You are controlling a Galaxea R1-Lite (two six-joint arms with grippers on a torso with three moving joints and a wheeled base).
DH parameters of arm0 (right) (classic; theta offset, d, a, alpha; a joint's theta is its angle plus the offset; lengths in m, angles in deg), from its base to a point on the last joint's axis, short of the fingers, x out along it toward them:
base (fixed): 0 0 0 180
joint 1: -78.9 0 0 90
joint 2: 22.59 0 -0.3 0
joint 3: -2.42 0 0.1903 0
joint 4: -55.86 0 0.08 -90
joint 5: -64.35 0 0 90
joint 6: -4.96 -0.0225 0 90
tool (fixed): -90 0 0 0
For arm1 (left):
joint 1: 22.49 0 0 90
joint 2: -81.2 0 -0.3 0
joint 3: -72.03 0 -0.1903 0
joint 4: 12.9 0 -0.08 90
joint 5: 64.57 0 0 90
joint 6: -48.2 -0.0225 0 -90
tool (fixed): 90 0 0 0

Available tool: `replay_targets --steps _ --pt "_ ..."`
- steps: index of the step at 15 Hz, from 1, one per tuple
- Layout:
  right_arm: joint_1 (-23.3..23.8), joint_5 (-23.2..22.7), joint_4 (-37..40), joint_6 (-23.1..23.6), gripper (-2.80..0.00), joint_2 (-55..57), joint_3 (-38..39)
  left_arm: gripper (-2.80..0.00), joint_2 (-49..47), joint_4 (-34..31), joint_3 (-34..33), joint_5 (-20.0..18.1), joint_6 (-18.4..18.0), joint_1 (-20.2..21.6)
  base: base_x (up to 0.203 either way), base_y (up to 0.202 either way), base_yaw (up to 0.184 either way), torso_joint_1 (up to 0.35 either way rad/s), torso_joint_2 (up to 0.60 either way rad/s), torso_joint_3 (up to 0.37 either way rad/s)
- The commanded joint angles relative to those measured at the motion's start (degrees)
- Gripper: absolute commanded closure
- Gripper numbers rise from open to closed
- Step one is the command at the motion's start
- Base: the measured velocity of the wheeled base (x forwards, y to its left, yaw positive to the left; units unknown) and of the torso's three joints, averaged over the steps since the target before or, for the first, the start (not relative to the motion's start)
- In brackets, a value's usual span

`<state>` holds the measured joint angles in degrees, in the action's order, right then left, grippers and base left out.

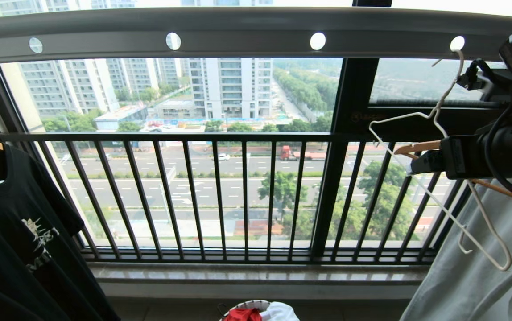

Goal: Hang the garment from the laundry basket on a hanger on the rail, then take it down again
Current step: Pick up the clothes rack on the clothesline

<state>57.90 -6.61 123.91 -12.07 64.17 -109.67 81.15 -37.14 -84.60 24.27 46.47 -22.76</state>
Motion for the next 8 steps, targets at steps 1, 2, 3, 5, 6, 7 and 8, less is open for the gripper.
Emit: replay_targets --steps 1,2,3,5,6,7,8 --pt "0.0 0.4 0.2 0.0 -2.8 -0.2 0.3 0.0 0.0 0.0 0.0 -0.1 0.0 0.0 0.0 0.0 0.0 0.0 0.0 0.0" --pt "0.0 0.7 0.1 0.0 -2.8 -0.2 0.3 0.0 0.0 0.0 0.0 -0.1 0.0 0.0 0.0 0.0 0.0 0.0 0.0 0.0" --pt "0.0 1.0 0.1 0.0 -2.8 -0.1 0.4 0.0 0.0 0.0 0.0 0.0 0.0 0.0 0.0 0.0 0.0 0.0 0.0 0.0" --pt "0.0 1.1 0.1 0.0 -2.8 0.0 0.6 0.0 0.0 0.0 0.0 -0.1 0.0 0.0 0.0 0.0 0.0 0.0 0.0 0.0" --pt "0.0 1.1 0.1 0.1 -2.8 0.0 0.9 0.0 0.0 0.0 0.0 0.0 0.0 0.0 0.0 0.0 0.0 0.0 0.0 0.0" --pt "0.0 1.1 0.1 0.1 -2.8 0.3 1.0 0.0 0.0 0.0 0.0 0.0 0.0 0.0 0.0 0.0 0.0 0.0 0.0 0.0" --pt "0.0 1.1 0.1 0.2 -2.8 0.6 1.2 0.0 0.0 0.0 0.0 -0.1 0.0 0.0 0.0 0.0 0.0 0.0 0.0 0.0"
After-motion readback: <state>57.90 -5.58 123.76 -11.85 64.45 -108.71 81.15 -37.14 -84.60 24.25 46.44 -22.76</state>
